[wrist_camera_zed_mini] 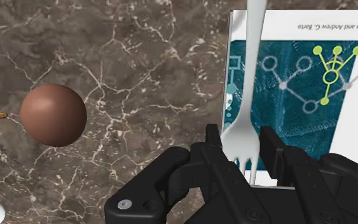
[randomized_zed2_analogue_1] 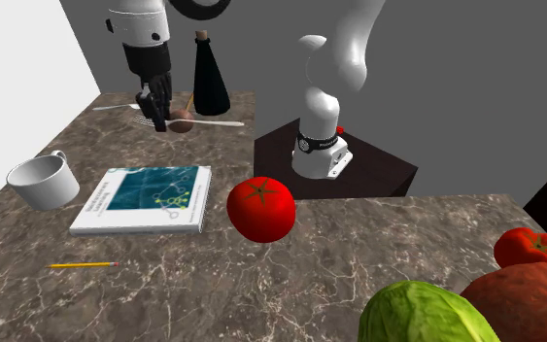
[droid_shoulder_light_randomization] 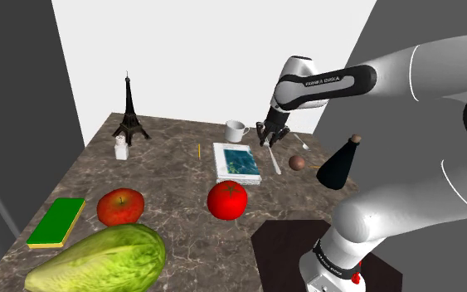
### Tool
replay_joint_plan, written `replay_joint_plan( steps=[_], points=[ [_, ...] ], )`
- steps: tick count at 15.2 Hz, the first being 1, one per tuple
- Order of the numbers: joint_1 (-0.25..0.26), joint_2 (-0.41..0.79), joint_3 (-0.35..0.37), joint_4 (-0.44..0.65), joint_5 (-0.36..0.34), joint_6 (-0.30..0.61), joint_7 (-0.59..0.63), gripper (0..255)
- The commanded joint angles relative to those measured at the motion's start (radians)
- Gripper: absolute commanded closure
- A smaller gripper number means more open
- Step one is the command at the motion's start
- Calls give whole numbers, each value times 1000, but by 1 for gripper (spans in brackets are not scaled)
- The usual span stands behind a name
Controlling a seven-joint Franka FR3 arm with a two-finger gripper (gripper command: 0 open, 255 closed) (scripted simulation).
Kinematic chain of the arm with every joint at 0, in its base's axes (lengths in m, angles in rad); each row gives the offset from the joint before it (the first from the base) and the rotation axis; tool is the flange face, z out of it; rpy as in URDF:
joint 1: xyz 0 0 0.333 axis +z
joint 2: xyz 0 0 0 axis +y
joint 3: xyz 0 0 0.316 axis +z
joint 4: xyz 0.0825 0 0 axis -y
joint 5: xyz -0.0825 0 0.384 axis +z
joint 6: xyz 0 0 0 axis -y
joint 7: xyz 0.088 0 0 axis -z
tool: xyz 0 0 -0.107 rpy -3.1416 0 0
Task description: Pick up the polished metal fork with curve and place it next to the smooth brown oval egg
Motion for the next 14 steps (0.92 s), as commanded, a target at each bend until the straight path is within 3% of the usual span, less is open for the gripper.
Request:
replay_joint_plan(
  steps=[1, 9, 14],
  points=[
    [-22, 30, -34, 21, -15, 9, -46, 255],
    [-93, 179, -155, 160, -45, 19, -217, 255],
    [-93, 210, -156, 120, -43, 90, -219, 255]
  ],
)
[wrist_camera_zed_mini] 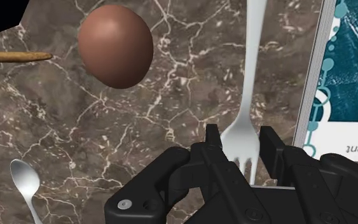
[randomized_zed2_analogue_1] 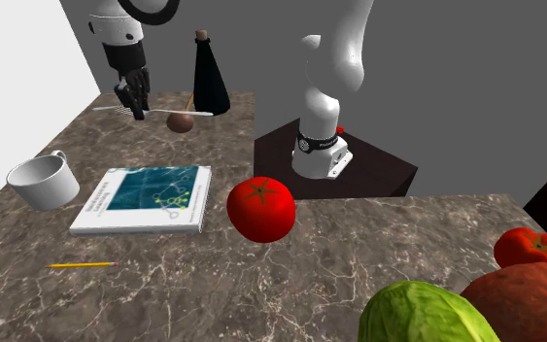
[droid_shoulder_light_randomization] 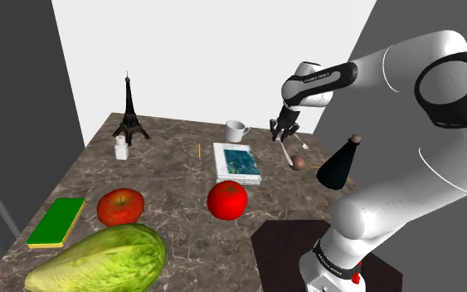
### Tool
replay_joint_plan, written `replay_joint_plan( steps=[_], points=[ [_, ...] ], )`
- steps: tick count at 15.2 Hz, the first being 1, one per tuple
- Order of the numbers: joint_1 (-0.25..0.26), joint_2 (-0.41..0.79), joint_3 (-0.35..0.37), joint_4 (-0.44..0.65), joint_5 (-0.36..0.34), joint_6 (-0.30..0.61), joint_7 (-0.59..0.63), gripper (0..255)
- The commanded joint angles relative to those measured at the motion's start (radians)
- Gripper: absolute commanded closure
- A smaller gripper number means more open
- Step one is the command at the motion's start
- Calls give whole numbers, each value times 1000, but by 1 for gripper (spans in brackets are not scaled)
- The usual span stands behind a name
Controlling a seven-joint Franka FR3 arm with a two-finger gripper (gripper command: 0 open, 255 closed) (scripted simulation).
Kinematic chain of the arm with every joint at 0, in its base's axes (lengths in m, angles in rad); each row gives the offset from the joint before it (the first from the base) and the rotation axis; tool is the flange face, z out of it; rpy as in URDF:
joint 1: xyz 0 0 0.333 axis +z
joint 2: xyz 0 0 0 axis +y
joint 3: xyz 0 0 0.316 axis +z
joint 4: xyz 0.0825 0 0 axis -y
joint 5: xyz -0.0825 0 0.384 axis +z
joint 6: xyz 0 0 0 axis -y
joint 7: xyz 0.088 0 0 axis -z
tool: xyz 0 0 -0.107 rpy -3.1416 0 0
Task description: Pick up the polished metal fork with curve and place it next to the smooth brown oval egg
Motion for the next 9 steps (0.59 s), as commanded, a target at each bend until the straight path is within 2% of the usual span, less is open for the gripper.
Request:
replay_joint_plan(
  steps=[1, 9],
  points=[
    [0, 12, -1, -18, 1, 31, -1, 255],
    [1, 77, -3, -71, 6, 148, -6, 255]
  ],
)
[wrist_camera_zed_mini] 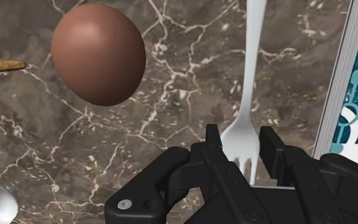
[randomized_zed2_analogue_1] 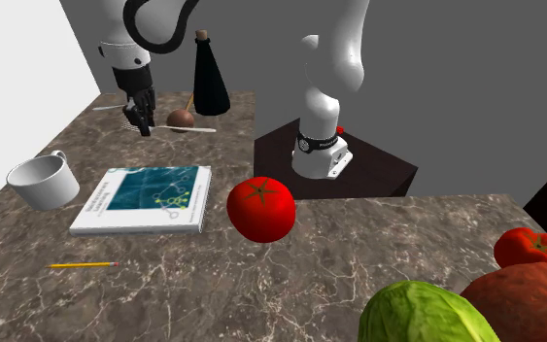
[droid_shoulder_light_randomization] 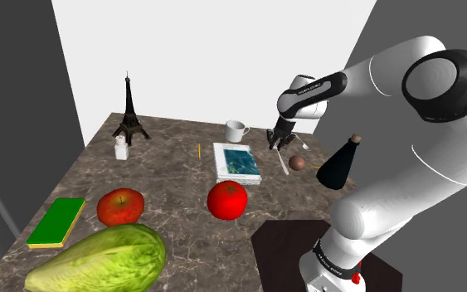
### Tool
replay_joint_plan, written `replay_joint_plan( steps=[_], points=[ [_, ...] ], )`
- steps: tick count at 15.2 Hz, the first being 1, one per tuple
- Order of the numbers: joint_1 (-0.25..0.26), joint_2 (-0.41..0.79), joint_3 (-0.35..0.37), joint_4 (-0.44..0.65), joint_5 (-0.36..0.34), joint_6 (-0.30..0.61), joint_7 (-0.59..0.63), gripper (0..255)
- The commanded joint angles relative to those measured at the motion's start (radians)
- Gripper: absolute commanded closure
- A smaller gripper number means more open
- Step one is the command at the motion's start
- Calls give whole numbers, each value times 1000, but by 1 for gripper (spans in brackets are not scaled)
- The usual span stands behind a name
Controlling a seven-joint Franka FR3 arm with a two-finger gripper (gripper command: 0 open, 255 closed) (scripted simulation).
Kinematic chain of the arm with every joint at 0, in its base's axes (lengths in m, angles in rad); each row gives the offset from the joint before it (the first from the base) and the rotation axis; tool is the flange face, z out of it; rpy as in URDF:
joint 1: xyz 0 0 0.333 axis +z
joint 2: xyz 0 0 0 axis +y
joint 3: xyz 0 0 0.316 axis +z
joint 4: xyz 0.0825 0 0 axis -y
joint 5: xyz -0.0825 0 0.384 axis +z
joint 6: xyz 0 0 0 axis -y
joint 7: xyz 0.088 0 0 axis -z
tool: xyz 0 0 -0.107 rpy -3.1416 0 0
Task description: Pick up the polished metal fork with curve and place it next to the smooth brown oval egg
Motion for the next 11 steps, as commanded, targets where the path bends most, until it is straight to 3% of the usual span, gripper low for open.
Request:
replay_joint_plan(
  steps=[1, 11],
  points=[
    [1, 16, 0, -13, 2, 30, -1, 255],
    [3, 119, -2, -55, 15, 174, -11, 255]
  ],
)
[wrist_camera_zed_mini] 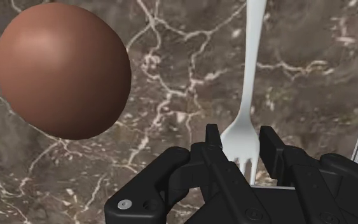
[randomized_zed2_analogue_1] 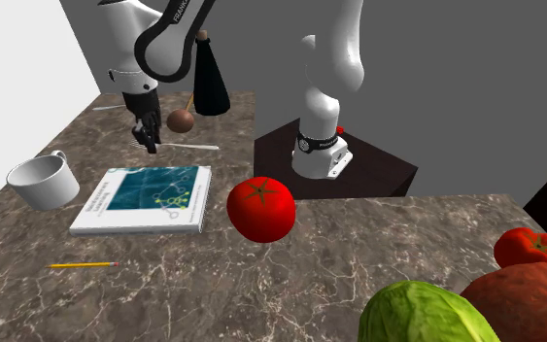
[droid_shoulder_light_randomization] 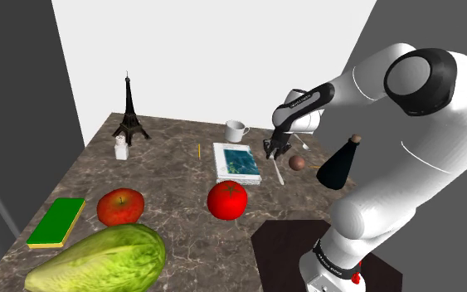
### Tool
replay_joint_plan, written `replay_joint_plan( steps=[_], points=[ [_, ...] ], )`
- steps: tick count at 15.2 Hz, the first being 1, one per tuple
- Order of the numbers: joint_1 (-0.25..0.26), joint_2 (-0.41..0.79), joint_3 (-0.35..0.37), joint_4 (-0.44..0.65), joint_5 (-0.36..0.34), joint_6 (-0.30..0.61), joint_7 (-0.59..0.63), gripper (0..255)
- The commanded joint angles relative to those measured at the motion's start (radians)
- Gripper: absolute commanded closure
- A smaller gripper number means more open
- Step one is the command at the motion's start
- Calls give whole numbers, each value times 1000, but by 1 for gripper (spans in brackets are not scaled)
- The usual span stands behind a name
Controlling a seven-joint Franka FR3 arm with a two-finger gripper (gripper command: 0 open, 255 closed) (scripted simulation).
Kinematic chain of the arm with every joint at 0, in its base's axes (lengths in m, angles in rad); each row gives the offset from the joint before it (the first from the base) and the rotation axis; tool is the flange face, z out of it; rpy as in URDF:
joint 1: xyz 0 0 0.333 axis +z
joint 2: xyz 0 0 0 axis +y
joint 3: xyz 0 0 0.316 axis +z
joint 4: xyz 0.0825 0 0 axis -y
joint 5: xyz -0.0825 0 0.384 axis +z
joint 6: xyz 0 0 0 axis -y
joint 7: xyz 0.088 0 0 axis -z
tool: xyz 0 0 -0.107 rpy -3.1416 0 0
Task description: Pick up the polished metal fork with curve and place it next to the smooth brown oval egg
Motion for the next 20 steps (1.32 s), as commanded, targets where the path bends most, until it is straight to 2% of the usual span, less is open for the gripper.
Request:
replay_joint_plan(
  steps=[1, 7, 8, 13, 17, 20],
  points=[
    [1, 13, 0, -3, 2, 16, -1, 255],
    [1, 13, 0, -3, 2, 16, -1, 255],
    [1, 13, 0, -3, 2, 16, -1, 0],
    [1, 13, 0, -3, 2, 16, -1, 0],
    [-2, -97, 2, 27, -13, -123, 10, 0],
    [-2, -97, 2, 27, -13, -123, 10, 0]
  ],
)
